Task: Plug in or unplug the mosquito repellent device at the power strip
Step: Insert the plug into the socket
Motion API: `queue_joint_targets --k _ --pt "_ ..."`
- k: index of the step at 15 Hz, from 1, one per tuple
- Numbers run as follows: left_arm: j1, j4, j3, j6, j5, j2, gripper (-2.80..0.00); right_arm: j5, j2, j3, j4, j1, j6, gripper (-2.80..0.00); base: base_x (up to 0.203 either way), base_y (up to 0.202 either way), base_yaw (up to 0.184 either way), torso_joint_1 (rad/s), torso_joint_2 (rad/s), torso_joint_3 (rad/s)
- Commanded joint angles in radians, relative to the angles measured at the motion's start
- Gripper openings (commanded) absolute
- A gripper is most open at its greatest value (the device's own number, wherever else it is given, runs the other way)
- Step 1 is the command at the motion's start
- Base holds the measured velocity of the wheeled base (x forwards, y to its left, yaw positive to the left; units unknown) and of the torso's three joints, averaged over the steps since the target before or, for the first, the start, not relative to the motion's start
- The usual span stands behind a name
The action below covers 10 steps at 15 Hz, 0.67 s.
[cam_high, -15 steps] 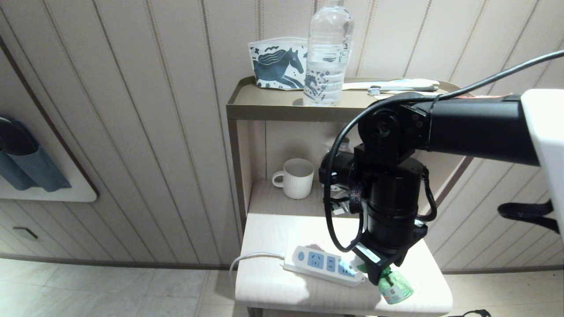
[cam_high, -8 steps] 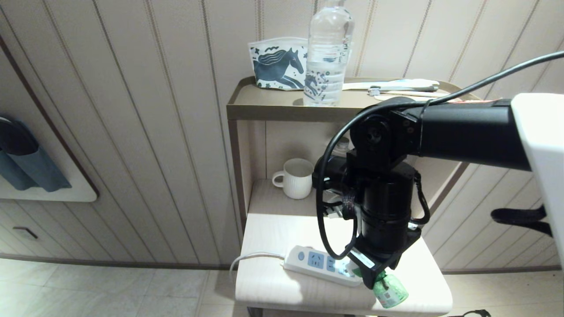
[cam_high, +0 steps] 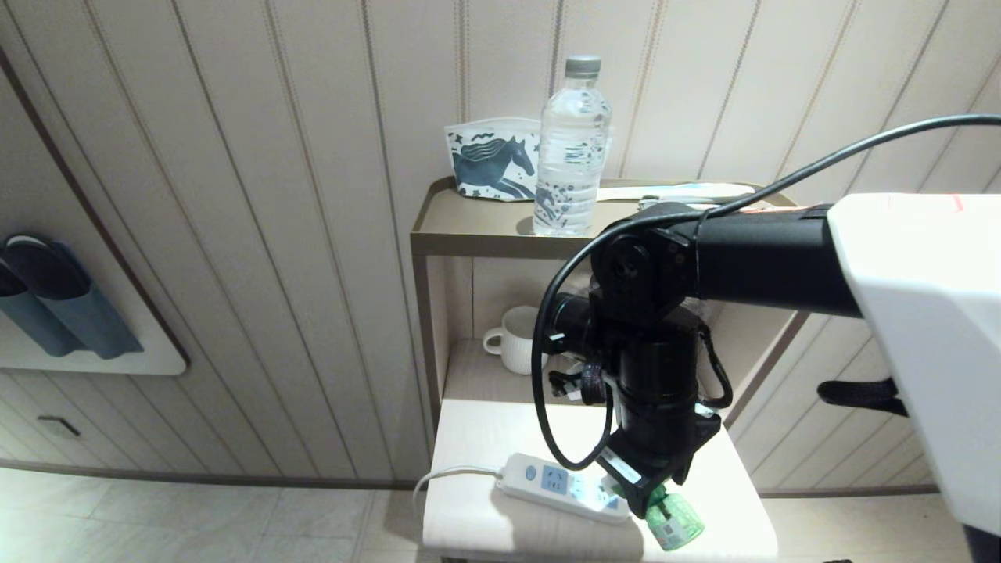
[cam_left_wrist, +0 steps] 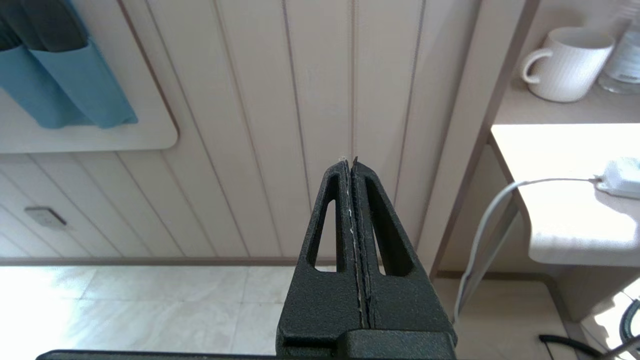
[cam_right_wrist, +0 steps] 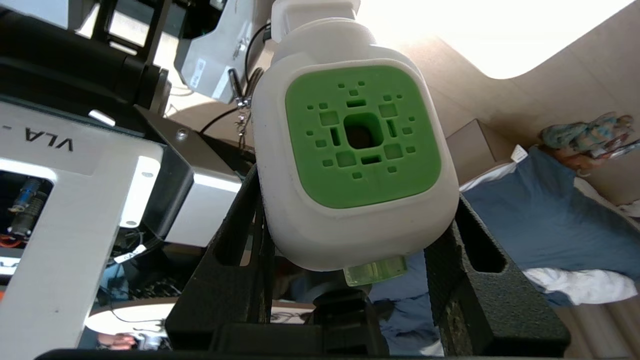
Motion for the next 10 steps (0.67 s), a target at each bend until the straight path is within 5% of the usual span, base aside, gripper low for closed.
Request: queue_joint_targets --k 1,6,10 --pt "0.000 0.001 0.000 0.001 0.000 0.000 -2.80 -0.002 0.055 0.000 -0.002 -0.001 -0.003 -2.80 0.000 0.000 0.000 0.014 -0.01 -0.028" --pt "0.000 0.001 0.000 0.001 0.000 0.000 -2.80 -0.105 0.133 0.001 -0.073 -0.005 -0.013 -2.80 0.000 0.000 0.000 0.000 0.00 0.000" --pt "0.000 0.001 0.000 0.001 0.000 0.000 -2.80 -0.170 0.078 0.001 -0.113 -0.006 -0.183 -2.80 0.000 0.000 0.000 0.000 0.00 0.000"
